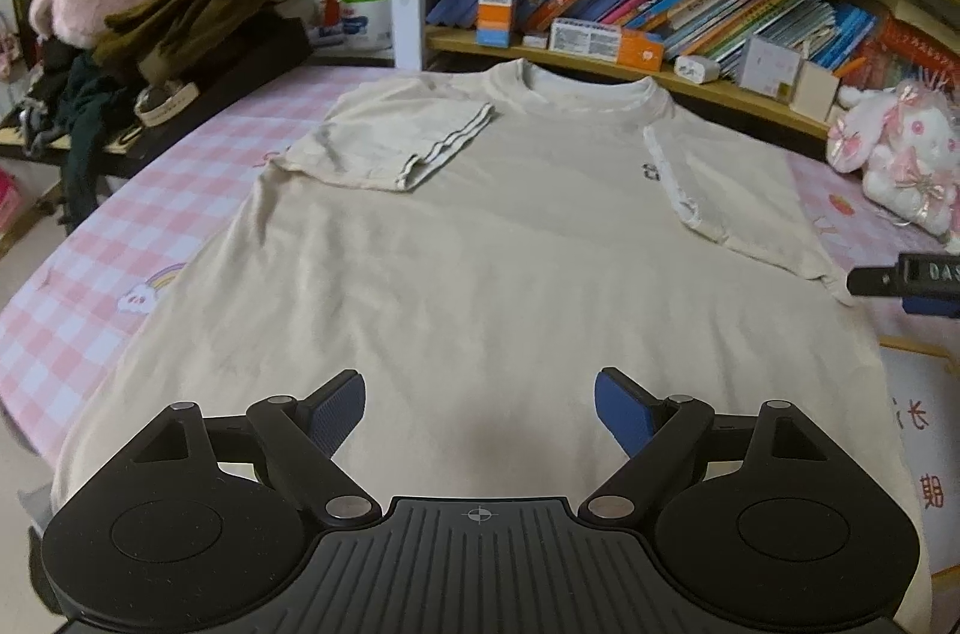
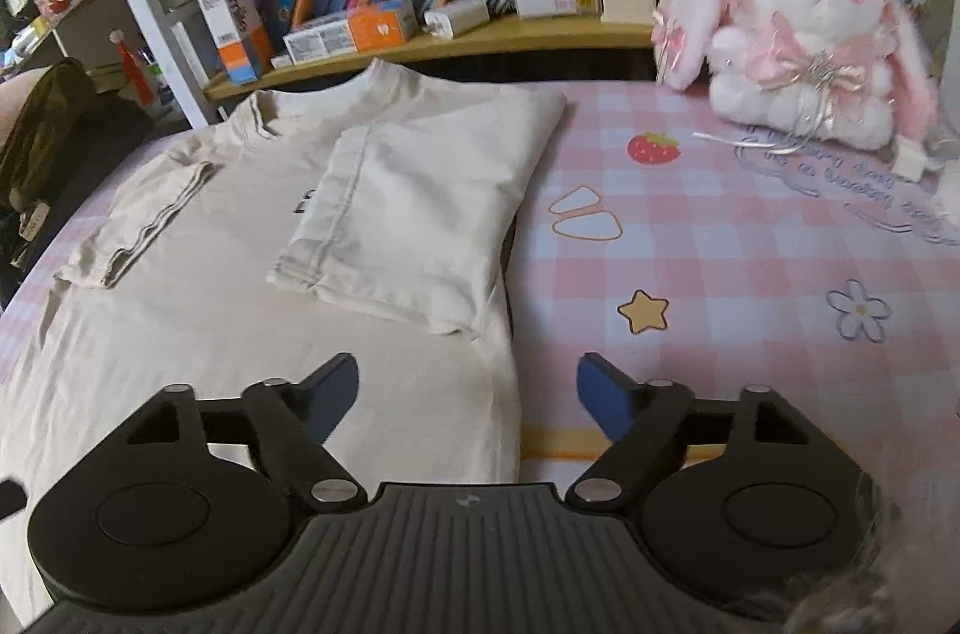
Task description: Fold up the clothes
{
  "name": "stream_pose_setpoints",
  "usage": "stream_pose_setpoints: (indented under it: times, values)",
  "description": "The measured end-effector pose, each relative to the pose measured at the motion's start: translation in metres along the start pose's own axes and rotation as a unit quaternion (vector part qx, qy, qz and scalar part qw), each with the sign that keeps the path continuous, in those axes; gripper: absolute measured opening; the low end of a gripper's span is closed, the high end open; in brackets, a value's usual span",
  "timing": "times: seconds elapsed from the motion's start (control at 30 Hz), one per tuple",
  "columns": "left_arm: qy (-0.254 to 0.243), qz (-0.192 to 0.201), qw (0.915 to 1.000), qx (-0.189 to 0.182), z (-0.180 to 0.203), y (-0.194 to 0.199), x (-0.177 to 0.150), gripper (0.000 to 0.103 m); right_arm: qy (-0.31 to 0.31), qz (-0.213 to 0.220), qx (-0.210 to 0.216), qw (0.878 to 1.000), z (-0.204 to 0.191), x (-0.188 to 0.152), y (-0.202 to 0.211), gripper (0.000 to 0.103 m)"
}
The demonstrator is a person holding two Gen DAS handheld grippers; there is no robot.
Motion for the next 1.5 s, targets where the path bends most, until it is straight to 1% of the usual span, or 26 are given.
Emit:
stream_pose_setpoints:
  times: [0.23,0.33,0.6,0.9,1.03,1.17,1.3,1.37,1.5]
  values:
    - [-0.012,0.016,0.9994,-0.029,-0.012,0.001,0.007,0.087,-0.017,0.028,-0.035,0.999,-0.032,-0.035,0.038,0.101]
    - [-0.022,0.023,0.9987,-0.04,-0.027,0.006,0.005,0.087,-0.025,0.033,-0.047,0.998,-0.05,-0.054,0.049,0.103]
    - [-0.036,0.029,0.9965,-0.069,-0.079,0.027,-0.012,0.087,-0.043,0.044,-0.076,0.995,-0.106,-0.093,0.072,0.103]
    - [-0.072,0.021,0.9916,-0.105,-0.122,0.035,-0.033,0.087,-0.072,0.053,-0.13,0.987,-0.154,-0.158,0.1,0.103]
    - [-0.079,0.027,0.9903,-0.111,-0.137,0.039,-0.036,0.087,-0.085,0.051,-0.145,0.984,-0.166,-0.176,0.107,0.103]
    - [-0.086,0.048,0.9887,-0.112,-0.146,0.045,-0.04,0.087,-0.094,0.056,-0.155,0.982,-0.174,-0.185,0.114,0.103]
    - [-0.096,0.073,0.9872,-0.104,-0.156,0.051,-0.046,0.087,-0.081,0.073,-0.173,0.979,-0.179,-0.19,0.118,0.103]
    - [-0.096,0.075,0.9869,-0.106,-0.159,0.051,-0.05,0.087,-0.072,0.076,-0.187,0.977,-0.18,-0.192,0.119,0.103]
    - [-0.089,0.06,0.9885,-0.106,-0.166,0.047,-0.058,0.087,-0.059,0.077,-0.204,0.974,-0.182,-0.201,0.12,0.103]
Point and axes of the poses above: each gripper's, at about its wrist camera, not at the fingertips, and y roughly against the way its jaws point, z to its right, x to its top, the point moved 8 cm from there along -y, roughly the way its jaws point, and after that the axes turned 3 degrees about -z, right-handed, at the moved point
